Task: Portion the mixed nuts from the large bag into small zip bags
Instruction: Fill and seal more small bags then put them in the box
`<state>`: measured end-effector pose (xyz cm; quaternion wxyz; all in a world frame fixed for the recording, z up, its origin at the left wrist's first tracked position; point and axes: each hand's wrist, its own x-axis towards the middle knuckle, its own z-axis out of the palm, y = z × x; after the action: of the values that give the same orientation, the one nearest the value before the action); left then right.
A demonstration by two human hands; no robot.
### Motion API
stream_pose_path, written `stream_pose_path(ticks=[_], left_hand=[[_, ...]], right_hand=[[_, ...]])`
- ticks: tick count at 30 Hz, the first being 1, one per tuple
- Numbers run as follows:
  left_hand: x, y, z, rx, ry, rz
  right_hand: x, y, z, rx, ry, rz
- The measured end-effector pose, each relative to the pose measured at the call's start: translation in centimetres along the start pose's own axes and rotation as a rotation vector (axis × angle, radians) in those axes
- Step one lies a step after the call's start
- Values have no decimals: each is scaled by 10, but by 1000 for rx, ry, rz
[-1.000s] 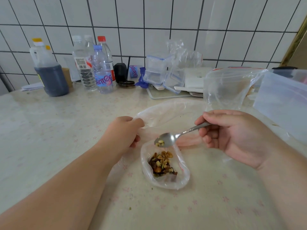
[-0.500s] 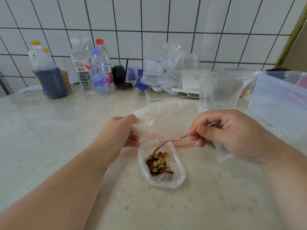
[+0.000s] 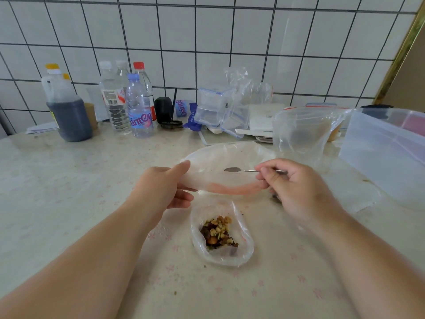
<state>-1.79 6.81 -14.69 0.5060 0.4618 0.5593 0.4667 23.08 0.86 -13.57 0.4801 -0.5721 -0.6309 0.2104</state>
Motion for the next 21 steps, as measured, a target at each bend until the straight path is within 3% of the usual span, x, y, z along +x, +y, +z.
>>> stream_pose_path(ticks=[7,15,21], left_hand=[[9,-6,-4,76,12,-10],[8,-9,-1,356,128,-5],[6,-9,-2,559,189,44]], right_hand=[[4,7,24,-387,14,-170],[-1,15,36,-484,-106,-101],[-6,3,34,-553,-97,-31]])
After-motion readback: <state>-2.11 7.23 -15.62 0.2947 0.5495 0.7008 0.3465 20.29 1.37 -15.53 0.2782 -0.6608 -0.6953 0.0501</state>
